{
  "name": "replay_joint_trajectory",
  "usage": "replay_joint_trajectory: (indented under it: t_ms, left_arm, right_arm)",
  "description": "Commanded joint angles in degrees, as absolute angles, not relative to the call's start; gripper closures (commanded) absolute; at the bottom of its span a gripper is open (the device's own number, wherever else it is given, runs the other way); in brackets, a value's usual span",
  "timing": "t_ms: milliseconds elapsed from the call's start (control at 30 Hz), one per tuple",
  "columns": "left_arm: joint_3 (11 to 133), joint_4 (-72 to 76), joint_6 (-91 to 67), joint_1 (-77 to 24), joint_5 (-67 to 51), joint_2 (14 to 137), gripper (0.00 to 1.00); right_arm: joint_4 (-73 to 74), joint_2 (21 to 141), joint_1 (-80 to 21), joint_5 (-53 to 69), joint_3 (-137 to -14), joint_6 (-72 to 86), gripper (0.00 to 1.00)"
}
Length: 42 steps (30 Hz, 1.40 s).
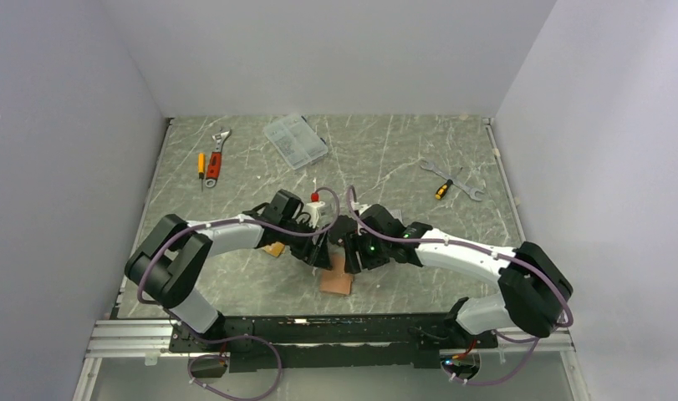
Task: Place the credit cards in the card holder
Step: Place the card holder at the corner of the board, then open the card holder at the center of the board.
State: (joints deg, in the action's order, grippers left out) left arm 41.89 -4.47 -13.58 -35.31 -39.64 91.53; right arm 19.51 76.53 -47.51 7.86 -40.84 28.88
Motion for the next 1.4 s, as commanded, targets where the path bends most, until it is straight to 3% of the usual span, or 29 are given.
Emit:
replay_joint_trajectory:
  t_ms: [0,167,300,600,733,933,1067,1367]
  left_arm:
    - [45.2,-12.0,-6.7,-34.4,-36.7,87.3,0.24]
    - [47.1,-18.8,-0.9,-34.3,-35.3,83.4,0.23]
    - [48.9,-25.6,6.1,-34.1,-33.8,80.3,0.22]
    - [56.5,-46.6,33.6,-35.1,-23.6,64.8,0.19]
    - [47.4,-35.0,39.4,-41.6,-26.4,53.0,0.20]
    - [30.0,-7.9,41.1,-56.9,-17.9,47.6,0.19]
    - [24.0,6.1,42.6,-61.0,-11.9,52.1,0.15]
    - [28.2,11.6,37.0,-65.8,-8.9,65.5,0.15]
  right_arm:
    - [18.5,79.1,-49.5,7.0,-45.1,28.3,0.36]
    - [21.1,82.5,-51.3,4.5,-47.9,28.1,0.38]
    - [23.4,83.7,-52.0,0.2,-48.4,28.4,0.48]
    - [22.0,79.9,-51.9,-3.6,-43.9,30.9,0.90]
    - [19.6,78.2,-52.0,-3.5,-41.5,32.3,1.00]
    - [17.4,75.0,-51.1,-2.3,-39.0,32.1,1.00]
    - [13.4,71.1,-47.6,2.5,-35.1,32.1,1.00]
    - [8.8,70.1,-42.7,7.9,-31.3,31.9,1.00]
